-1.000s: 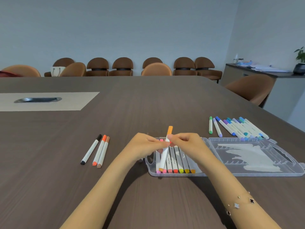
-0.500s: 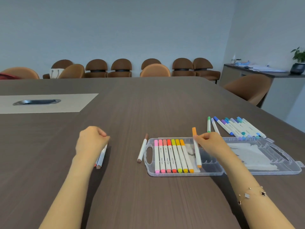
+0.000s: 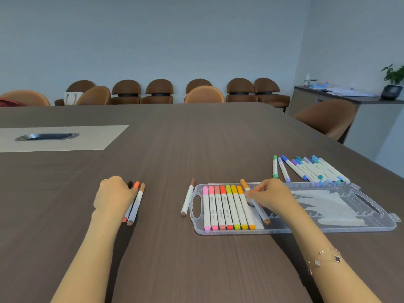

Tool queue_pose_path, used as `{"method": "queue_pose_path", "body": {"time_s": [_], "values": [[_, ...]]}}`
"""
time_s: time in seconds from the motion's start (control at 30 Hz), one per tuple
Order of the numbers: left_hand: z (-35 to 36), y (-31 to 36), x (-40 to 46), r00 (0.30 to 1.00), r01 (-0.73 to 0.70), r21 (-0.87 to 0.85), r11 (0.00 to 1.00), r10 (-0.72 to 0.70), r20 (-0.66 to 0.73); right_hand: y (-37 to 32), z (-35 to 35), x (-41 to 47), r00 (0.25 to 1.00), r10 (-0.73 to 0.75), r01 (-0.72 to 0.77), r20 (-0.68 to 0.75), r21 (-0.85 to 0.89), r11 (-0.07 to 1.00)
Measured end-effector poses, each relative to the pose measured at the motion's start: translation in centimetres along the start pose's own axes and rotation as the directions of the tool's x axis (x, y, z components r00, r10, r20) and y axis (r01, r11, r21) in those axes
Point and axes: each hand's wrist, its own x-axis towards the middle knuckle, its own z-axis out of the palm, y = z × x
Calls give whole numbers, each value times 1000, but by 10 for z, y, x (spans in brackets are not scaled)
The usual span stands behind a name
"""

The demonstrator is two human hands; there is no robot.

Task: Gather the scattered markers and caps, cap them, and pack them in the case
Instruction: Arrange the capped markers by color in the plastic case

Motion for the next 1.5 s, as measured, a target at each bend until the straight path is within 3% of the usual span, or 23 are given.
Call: {"method": "queue_pose_path", "body": {"time_s": [0.17, 0.47, 0.73, 0.93, 1.03, 1.2, 1.33, 1.4, 1.5], "values": [[5, -3, -1, 997, 30, 81, 996, -36, 72, 2, 2, 5, 999, 37, -38, -27, -16, 999], [2, -1, -5, 996, 29, 87, 996, -36, 83, 1, -3, 5, 994, 101, -102, 34, 32, 994], [-4, 3, -13, 992, 15, 56, 998, -22, 122, 6, 2, 8, 994, 32, -22, 107, -87, 996], [-13, 17, -20, 987, -15, -93, 996, 30, 161, 12, 2, 9, 991, -45, 55, 123, -82, 995], [-18, 27, -25, 971, -31, -261, 965, 91, 220, 12, 1, 9, 987, -71, 85, 144, -94, 992], [-21, 47, -50, 877, 40, -543, 839, 230, 421, 16, 0, 8, 988, -47, 69, 147, -151, 986], [-4, 74, -79, 785, -16, -622, 783, 395, 478, -3, -8, -8, 987, -158, 161, -37, 136, 977], [4, 87, -93, 747, -63, -643, 763, 463, 477, -18, -8, -19, 975, -222, 215, -4, 267, 939], [10, 96, -106, 746, -100, -658, 747, 494, 447, -30, -2, -31, 967, -240, 192, 87, 376, 907]]}}
